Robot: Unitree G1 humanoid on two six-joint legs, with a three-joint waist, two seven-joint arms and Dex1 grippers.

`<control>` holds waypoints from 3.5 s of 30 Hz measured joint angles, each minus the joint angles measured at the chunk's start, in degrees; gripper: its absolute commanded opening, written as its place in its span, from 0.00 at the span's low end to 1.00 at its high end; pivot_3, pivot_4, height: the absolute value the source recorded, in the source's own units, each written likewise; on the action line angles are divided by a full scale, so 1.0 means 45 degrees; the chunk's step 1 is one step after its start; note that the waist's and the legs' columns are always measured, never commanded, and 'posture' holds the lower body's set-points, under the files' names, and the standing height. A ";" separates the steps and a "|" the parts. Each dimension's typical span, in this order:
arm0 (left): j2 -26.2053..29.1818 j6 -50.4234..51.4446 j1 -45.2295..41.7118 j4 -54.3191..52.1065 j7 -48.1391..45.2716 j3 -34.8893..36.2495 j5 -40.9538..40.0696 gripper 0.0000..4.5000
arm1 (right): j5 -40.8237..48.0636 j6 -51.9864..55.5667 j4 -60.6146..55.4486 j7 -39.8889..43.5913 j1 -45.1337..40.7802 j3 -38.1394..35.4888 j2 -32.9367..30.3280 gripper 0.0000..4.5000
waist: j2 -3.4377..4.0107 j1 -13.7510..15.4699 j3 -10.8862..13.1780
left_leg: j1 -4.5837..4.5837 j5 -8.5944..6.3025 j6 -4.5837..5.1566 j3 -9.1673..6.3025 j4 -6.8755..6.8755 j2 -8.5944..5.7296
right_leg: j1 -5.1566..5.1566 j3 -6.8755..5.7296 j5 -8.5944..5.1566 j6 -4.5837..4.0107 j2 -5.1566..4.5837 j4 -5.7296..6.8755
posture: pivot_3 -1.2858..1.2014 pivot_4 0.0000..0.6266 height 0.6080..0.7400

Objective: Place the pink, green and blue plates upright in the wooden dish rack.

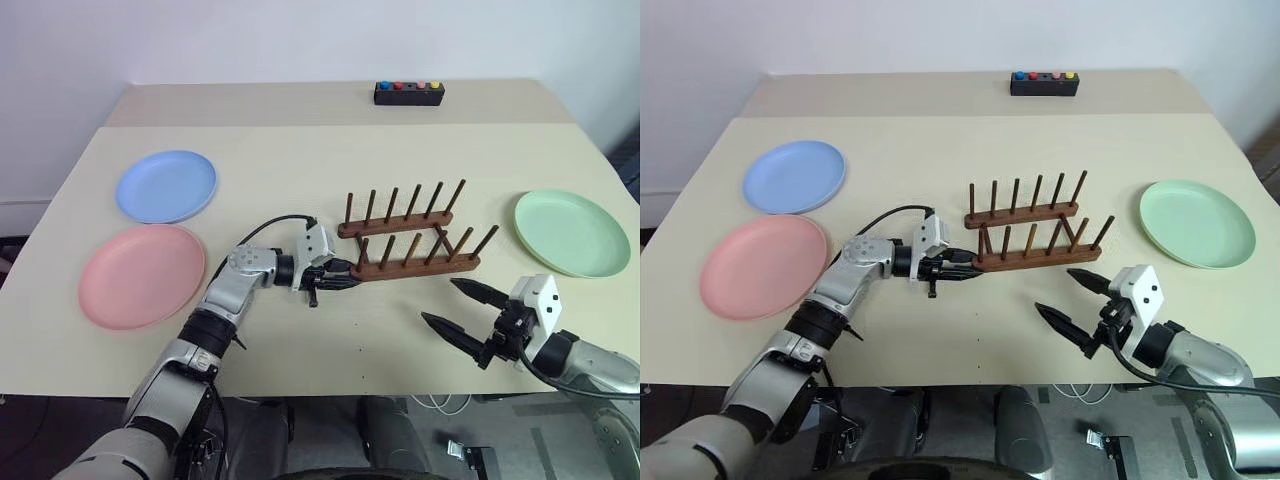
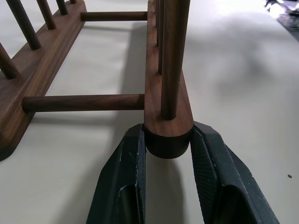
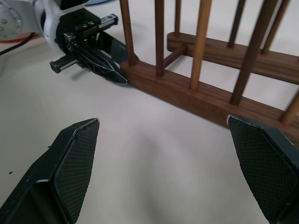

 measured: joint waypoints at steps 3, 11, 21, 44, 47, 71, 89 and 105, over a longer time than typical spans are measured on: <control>-0.0217 -0.0683 -0.0418 0.0864 -0.0055 -0.0020 0.0272 0.17 | 0.0029 0.0095 -0.0063 -0.0048 0.0093 -0.0059 -0.0003 1.00 | -0.0002 0.0014 0.0001 | 0.0000 0.0000 0.0000 -0.0001 0.0005 0.0000 | -0.0001 0.0000 0.0001 0.0002 0.0000 0.0002 | 0.52 0.24 1.00; -0.0434 -0.1868 -0.1174 0.2534 -0.0288 0.0022 0.0577 0.17 | 0.0018 0.0152 -0.0325 -0.0330 0.0163 -0.0131 0.0001 1.00 | -0.0004 -0.0001 0.0002 | -0.0002 -0.0001 0.0001 -0.0001 0.0000 0.0000 | -0.0004 0.0000 0.0000 0.0007 0.0000 0.0002 | 0.52 0.24 1.00; -0.0497 -0.2466 -0.1532 0.3354 -0.0556 0.0111 0.0714 0.29 | 0.0009 0.0118 -0.0306 -0.0189 0.0148 -0.0131 0.0001 1.00 | -0.0004 -0.0002 0.0002 | -0.0002 -0.0001 0.0001 -0.0001 0.0002 0.0000 | -0.0003 0.0000 0.0001 0.0008 0.0000 0.0002 | 0.52 0.24 1.00; 0.0789 0.0072 0.1886 -0.2077 0.1097 0.1012 0.0420 0.01 | -0.2553 -0.1254 0.2422 -0.0615 0.0034 -0.0765 -0.0452 0.00 | -0.0001 -0.0020 0.0001 | 0.0013 0.0000 0.0001 -0.0002 -0.0012 0.0002 | -0.0004 0.0002 0.0000 0.0004 -0.0001 0.0017 | 0.52 0.24 1.00; 0.0963 0.0742 0.2484 -0.3375 0.1060 0.0625 0.0416 0.01 | -0.3262 -0.1492 0.2960 -0.0969 -0.0421 -0.0647 -0.0479 0.00 | 0.0001 0.0005 0.0000 | 0.0014 0.0000 0.0001 -0.0002 -0.0013 0.0002 | -0.0003 0.0002 -0.0001 0.0003 -0.0001 0.0016 | 0.52 0.24 1.00; -0.0665 0.0632 0.2147 -0.2986 0.4995 -0.0435 0.1803 0.01 | -0.6635 -0.3427 0.6501 -0.2727 -0.4320 0.2001 -0.0332 0.00 | 0.0000 -0.0097 -0.0001 | 0.0040 0.0000 0.0000 0.0000 -0.0007 0.0001 | 0.0016 0.0003 0.0003 0.0003 0.0001 0.0019 | 0.52 0.24 1.00; -0.0648 -0.0424 0.1317 -0.1293 0.6473 0.0201 0.1946 0.01 | -0.7020 -0.4192 0.7364 -0.2956 -0.5205 0.2506 0.0011 0.00 | 0.0002 -0.0063 -0.0002 | 0.0043 0.0001 0.0000 0.0000 -0.0014 0.0000 | 0.0015 0.0003 0.0003 0.0003 0.0001 0.0020 | 0.52 0.24 1.00; -0.0105 0.0418 0.2084 -0.2983 0.5301 0.0494 0.1243 0.06 | -0.6379 -0.4095 0.5749 -0.1962 -0.3661 0.2203 -0.0503 0.05 | 0.0004 -0.0059 -0.0001 | 0.0041 0.0001 0.0000 0.0000 -0.0030 0.0000 | 0.0010 0.0004 0.0002 0.0003 0.0000 0.0017 | 0.52 0.24 1.00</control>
